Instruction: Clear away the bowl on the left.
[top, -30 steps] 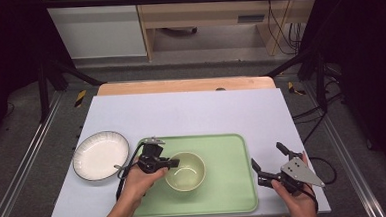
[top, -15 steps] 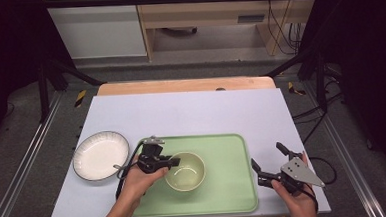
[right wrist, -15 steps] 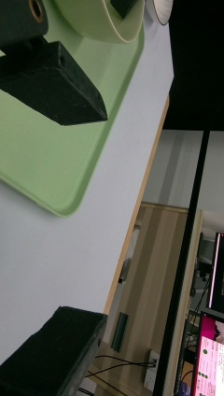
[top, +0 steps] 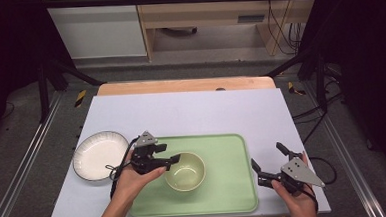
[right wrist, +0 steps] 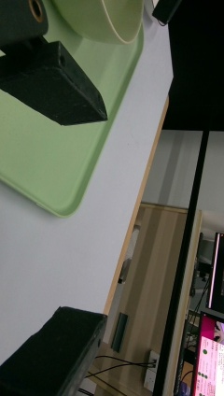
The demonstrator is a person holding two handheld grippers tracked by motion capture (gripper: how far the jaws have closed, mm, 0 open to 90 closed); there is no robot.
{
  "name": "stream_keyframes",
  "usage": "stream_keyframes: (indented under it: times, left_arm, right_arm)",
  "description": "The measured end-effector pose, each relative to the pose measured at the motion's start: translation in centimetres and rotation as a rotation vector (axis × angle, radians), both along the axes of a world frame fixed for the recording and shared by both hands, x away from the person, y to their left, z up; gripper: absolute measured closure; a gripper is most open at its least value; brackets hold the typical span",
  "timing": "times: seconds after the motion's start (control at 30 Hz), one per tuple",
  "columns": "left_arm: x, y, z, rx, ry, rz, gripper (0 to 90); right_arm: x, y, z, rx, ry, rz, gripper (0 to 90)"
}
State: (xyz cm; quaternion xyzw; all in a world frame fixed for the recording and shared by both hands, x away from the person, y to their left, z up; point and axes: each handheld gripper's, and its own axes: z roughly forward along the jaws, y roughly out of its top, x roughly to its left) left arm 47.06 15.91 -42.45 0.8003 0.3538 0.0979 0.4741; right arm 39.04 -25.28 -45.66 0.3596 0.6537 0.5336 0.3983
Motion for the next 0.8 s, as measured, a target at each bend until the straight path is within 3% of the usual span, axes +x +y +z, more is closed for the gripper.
stream_keyframes:
  times: [0.4,0.8]
  left_arm:
    - [-1.0,2.5,1.5,-0.082,-0.175,-0.035,13.8]
    - [-1.1,5.7,2.3,-0.138,-0.229,0.014,12.0]
  right_arm:
    - [0.1,-0.1,0.0,0.003,-0.001,-0.005,4.0]
    - [0.0,-0.2,0.0,0.005,0.0,-0.008,3.6]
